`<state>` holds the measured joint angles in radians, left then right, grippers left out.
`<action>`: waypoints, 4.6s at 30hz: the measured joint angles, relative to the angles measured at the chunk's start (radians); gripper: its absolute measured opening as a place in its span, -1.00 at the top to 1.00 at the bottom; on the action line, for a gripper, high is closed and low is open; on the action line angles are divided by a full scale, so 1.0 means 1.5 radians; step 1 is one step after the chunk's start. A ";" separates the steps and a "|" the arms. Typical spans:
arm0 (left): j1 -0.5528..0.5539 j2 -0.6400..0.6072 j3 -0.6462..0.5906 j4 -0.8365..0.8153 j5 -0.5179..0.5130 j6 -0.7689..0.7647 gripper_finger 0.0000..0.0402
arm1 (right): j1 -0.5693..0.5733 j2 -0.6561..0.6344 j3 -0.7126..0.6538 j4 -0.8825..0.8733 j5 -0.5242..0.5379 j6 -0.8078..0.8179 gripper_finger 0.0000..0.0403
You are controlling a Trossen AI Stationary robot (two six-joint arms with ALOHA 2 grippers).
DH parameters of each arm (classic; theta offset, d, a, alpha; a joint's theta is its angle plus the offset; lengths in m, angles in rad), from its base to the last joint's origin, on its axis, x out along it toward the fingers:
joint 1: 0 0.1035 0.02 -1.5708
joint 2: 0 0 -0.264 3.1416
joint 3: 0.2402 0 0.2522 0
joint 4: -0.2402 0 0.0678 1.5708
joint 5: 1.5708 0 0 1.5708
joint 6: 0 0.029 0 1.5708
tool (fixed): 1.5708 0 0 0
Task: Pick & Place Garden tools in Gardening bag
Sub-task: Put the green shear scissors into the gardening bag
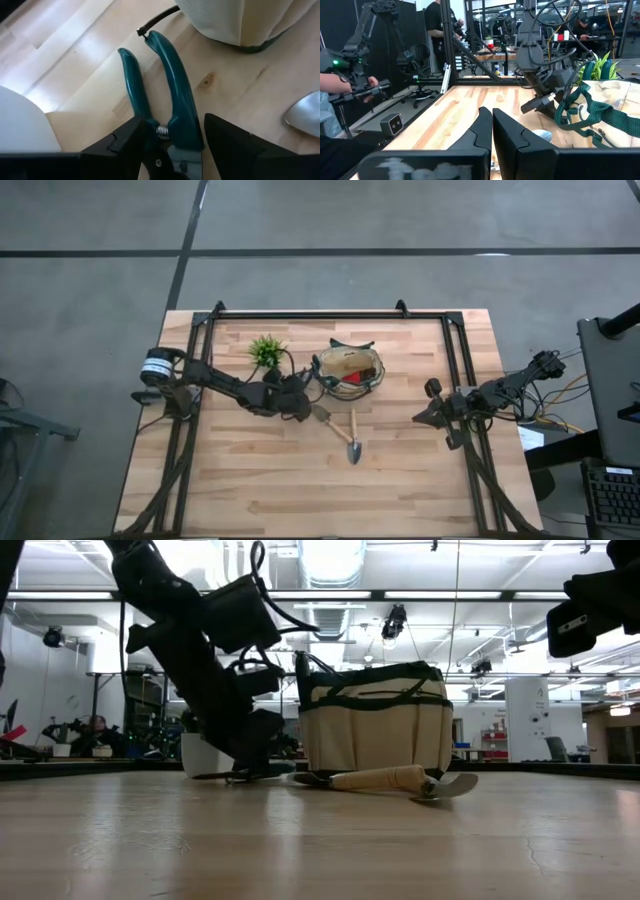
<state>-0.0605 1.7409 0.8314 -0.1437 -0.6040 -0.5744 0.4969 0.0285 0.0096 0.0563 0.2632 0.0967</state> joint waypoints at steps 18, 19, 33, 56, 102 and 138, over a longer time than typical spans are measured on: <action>-0.010 0.000 -0.024 -0.001 0.130 -0.054 0.36 | 0.000 0.000 0.000 0.000 0.000 0.000 0.96; -0.015 0.000 -0.024 -0.001 0.133 -0.055 0.37 | 0.000 0.000 0.000 0.000 0.000 0.000 0.96; -0.138 0.001 -0.025 -0.007 0.201 -0.062 0.37 | 0.000 0.000 0.000 0.000 0.000 0.000 0.96; -0.336 0.000 -0.024 -0.108 0.228 -0.167 0.37 | 0.000 0.000 0.000 0.000 0.000 0.000 0.96; -0.212 -0.049 0.025 -0.102 0.064 -0.168 0.17 | 0.000 0.000 0.000 0.000 0.000 0.000 0.96; -0.189 -0.017 0.052 -0.176 0.187 -0.030 0.77 | 0.000 0.000 0.000 0.000 0.000 0.000 0.96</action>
<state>-0.3446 1.7147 0.9088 -0.4078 -0.3242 -0.6194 0.4965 0.0284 0.0097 0.0566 0.2634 0.0967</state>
